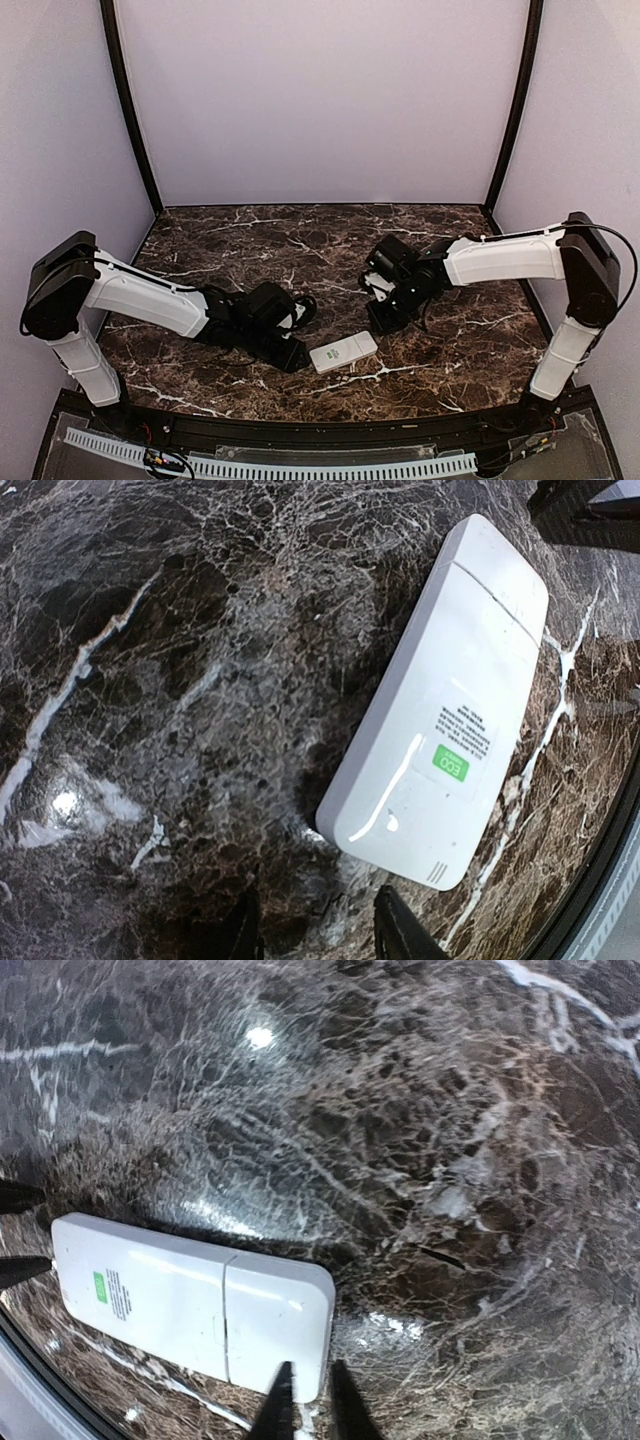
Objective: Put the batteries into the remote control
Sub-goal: Load the battery cover onto the remote control without the battery cover, then pick up the remote control from the center of the board, then pass from the right arm to the left, then place the remote control at the center of the board.
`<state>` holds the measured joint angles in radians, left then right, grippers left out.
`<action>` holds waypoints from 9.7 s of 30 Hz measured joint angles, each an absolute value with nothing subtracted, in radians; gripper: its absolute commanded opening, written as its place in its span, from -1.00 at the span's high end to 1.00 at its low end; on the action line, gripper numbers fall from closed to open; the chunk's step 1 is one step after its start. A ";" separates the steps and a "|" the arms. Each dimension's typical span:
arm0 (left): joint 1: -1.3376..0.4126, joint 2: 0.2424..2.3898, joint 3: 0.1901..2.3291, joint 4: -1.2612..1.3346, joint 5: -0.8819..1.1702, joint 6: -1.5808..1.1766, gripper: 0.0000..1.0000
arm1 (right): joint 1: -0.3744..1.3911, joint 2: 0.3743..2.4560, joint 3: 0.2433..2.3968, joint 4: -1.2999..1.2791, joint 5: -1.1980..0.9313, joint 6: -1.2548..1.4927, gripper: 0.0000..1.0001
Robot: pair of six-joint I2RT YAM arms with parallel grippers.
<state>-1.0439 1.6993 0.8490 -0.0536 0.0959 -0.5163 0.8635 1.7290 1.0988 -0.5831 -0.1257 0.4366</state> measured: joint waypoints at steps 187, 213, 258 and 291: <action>-0.798 1.202 0.764 -0.153 -0.138 -0.364 -0.92 | 1.089 2.037 1.382 -0.548 -0.237 -0.678 -0.03; -0.848 1.107 0.733 0.168 0.272 -0.149 -0.85 | 0.884 1.359 1.216 -0.014 -0.511 -0.079 0.57; -0.888 1.346 0.997 0.179 0.574 0.036 0.56 | 0.875 1.374 1.155 0.085 -0.657 0.109 -0.43; -0.991 2.109 1.565 -0.629 -0.007 -0.022 -0.97 | 0.748 1.325 1.211 -0.558 0.187 0.302 -0.55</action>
<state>-0.9905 2.1090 1.5654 -0.6292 -0.0067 -0.0223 0.7479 1.3254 1.2110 -0.5579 0.1867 0.3016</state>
